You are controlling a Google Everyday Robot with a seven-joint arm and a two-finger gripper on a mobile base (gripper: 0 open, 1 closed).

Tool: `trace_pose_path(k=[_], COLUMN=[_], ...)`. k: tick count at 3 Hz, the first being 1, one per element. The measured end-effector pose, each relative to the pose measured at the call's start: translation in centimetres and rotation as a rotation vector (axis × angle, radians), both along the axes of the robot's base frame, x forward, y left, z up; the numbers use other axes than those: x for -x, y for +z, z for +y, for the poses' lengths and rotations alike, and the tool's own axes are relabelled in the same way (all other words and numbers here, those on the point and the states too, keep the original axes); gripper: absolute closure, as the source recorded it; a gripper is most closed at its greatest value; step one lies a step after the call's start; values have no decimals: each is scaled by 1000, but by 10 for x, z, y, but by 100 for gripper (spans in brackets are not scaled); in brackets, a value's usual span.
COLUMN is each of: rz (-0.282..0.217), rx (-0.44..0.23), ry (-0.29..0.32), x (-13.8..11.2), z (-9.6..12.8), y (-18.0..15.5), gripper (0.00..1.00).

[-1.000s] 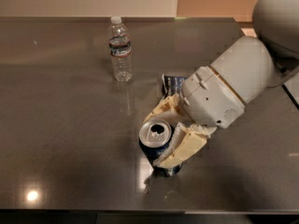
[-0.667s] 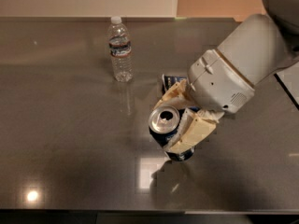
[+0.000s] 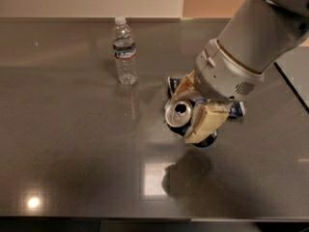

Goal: Knock pepsi can over

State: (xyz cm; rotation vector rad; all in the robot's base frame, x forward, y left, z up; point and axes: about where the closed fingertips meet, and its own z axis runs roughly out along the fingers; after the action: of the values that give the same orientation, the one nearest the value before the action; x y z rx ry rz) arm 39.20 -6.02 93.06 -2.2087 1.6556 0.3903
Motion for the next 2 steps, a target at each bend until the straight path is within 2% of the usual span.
trace_pose_path(k=[1,2], rz=[-46,-71], rx=[115,187], ry=[0,0], x=[-7,-11], z=[-8,-14], y=[-13,-22], gripper=[100,100])
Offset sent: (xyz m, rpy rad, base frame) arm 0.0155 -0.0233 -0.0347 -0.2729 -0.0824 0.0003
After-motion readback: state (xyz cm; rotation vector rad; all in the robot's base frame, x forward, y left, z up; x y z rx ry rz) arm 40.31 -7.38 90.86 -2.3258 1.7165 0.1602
